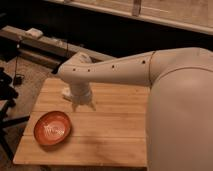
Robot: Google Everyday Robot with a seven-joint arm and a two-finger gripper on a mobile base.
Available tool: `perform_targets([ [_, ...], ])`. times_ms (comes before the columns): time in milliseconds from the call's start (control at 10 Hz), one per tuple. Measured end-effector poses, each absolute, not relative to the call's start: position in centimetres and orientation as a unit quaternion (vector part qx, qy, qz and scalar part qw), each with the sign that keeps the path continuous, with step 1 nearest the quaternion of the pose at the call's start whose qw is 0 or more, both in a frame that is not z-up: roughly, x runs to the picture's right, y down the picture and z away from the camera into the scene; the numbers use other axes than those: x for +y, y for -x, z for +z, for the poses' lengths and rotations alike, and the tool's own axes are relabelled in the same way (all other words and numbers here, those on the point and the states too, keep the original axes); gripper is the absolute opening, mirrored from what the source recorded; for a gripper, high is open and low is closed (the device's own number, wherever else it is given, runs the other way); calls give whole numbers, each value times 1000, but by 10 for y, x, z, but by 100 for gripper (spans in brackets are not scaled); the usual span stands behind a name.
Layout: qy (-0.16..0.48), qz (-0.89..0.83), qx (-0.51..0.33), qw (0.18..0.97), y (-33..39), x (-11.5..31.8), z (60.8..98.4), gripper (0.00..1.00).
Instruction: Place the bottle in the ceramic bowl
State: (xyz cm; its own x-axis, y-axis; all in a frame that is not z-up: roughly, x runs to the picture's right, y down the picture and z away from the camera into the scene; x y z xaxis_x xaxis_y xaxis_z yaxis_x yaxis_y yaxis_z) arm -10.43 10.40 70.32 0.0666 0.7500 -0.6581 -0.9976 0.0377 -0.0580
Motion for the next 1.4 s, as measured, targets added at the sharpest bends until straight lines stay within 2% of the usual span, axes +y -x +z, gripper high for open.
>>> perform_targets([
  [300, 271, 633, 238, 685, 102, 103, 706, 65],
  [600, 286, 607, 229, 706, 99, 87, 725, 65],
  [1100, 298, 524, 186, 776, 131, 48, 783, 65],
  [1400, 305, 469, 163, 813, 145, 45, 826, 65],
])
